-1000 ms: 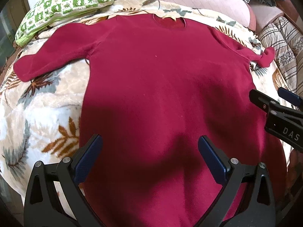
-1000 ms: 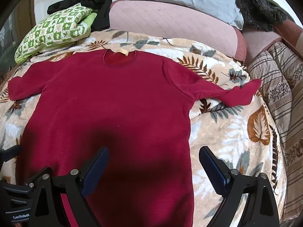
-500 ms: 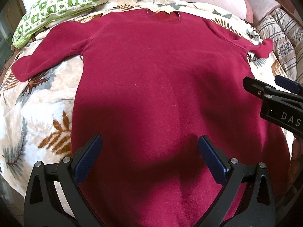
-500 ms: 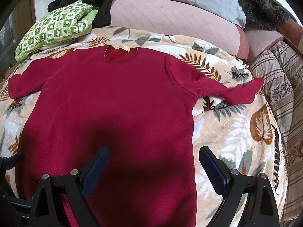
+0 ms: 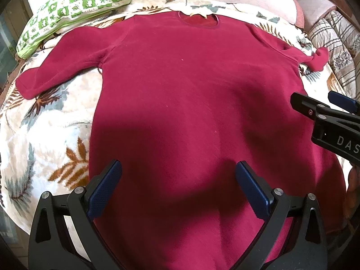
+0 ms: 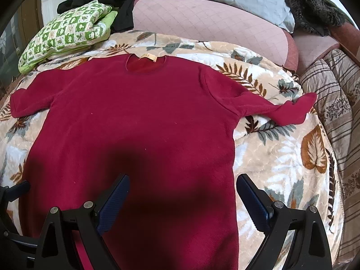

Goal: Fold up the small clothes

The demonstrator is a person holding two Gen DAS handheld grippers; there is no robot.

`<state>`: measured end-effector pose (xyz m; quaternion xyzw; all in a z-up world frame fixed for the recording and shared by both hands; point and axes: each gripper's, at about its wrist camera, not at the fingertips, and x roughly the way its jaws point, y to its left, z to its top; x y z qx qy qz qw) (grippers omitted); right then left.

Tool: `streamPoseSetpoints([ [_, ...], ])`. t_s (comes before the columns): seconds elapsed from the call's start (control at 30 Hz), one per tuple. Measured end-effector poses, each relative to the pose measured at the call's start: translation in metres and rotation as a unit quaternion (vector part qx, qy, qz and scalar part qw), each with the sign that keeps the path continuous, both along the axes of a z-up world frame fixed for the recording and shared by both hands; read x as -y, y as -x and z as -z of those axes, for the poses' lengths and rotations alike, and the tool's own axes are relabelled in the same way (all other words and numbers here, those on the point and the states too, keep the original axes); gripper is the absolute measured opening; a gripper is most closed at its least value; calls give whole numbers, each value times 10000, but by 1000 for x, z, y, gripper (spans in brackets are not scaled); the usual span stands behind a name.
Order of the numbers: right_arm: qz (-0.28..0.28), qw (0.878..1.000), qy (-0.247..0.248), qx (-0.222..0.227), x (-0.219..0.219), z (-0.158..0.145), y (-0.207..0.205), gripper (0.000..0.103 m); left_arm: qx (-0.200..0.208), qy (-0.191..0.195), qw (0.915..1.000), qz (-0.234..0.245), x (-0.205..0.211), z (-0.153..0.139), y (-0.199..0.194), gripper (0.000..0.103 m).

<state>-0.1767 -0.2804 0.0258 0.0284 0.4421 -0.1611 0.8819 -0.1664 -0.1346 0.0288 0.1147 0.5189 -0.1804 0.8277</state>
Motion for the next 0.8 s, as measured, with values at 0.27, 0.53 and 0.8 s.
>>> streamPoseSetpoints([
  [0.27,-45,9999,-59,108,-1,-3,-12,94,184,13,9996,-228,-9,-10,-22,102],
  [0.53,-239,9995,-41,189,-13,-5,-35,94,368,-26,9981,-494,-19,-17,-48,102],
  [0.8,-386,9988,-272,119,-18,-3,-53,94,437,-20,9968,-665,-25,-19,-66,102],
])
